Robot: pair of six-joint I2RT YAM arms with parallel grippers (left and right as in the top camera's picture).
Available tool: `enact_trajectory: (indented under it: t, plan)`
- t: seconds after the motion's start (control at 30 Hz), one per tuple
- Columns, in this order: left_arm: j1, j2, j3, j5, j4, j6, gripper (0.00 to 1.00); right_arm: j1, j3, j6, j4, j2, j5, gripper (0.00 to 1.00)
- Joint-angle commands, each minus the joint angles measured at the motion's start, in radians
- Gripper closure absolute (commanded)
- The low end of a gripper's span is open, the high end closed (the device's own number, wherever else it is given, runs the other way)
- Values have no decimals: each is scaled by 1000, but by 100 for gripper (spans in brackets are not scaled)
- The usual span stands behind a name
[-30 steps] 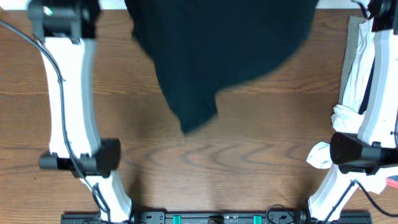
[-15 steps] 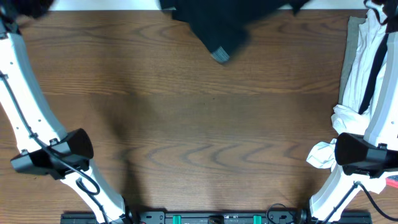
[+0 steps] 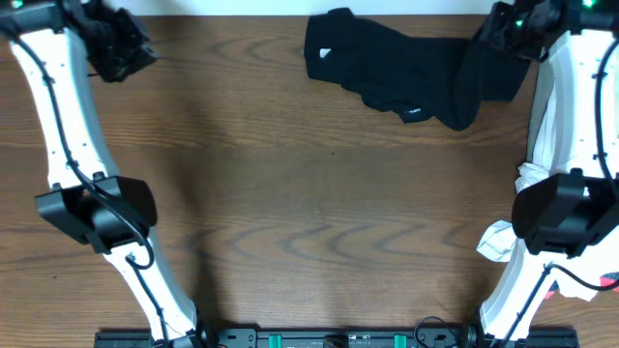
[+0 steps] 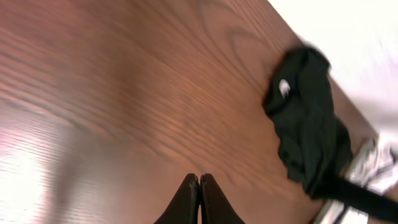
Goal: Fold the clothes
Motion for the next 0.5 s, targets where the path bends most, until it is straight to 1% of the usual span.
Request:
enact_trajectory:
  t: [0.0,0.13,0.3,0.37,0.47]
  plan:
    - [-94,-23,13,43,-21,74,94,17,15,-18,11,-35,-14,99]
    - [-222,-21,13,43,-34,83,94,17,15,-18,7,-35,-14,99]
    - [-381,-11,-12,43,-39,47,94,15,15,-18,5,-35,-12,99]
    - [-436,-2,-40,43,-7,21,93,15,15,-18,4,-35,-12,99]
    - [-509,13,-107,43,95,-39,87,15,15,-18,0,-35,-12,99]
